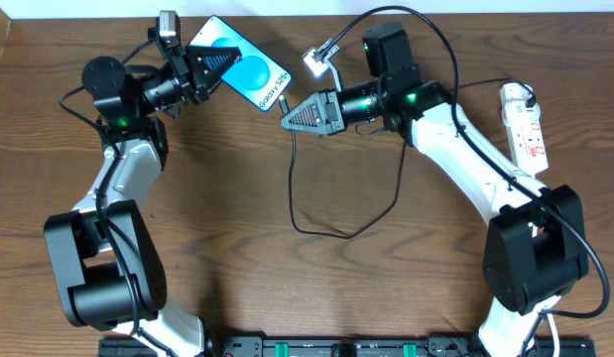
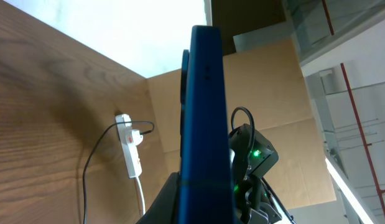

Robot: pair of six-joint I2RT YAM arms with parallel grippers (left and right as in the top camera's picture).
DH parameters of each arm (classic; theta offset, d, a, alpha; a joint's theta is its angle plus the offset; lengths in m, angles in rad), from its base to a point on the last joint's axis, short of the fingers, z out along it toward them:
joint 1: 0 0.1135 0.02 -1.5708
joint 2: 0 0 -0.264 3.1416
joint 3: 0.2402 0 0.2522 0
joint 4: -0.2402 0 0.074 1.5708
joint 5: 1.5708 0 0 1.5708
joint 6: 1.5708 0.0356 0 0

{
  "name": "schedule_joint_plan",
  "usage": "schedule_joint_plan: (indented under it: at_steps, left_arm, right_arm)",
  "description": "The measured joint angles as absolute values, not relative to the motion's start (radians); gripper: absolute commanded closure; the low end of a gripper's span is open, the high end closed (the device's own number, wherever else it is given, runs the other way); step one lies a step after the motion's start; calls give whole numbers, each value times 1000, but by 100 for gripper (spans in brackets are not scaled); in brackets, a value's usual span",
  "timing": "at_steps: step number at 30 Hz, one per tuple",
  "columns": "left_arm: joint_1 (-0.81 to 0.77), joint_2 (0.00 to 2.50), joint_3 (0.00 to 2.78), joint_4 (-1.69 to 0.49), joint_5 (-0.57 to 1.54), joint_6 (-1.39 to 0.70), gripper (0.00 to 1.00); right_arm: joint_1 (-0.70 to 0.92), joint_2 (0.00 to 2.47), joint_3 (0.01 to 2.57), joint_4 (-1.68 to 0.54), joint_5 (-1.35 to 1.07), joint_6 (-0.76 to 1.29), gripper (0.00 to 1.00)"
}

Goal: Plug charger to phone and switch on socket

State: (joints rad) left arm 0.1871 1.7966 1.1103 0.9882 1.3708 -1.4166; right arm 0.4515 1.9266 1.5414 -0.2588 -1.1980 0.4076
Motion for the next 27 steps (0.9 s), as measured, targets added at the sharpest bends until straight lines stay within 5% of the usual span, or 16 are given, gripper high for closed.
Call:
schedule_joint_plan:
  at_steps: [24,27]
  left_arm:
    - [188,1797,1110,988,1497,-1416,93]
    - [188,1797,1110,988,1515,-1416,93]
  right_arm:
    - [337,1927,1542,-461,-1019,373,99]
    - [337,1927,1542,-456,-945,373,87]
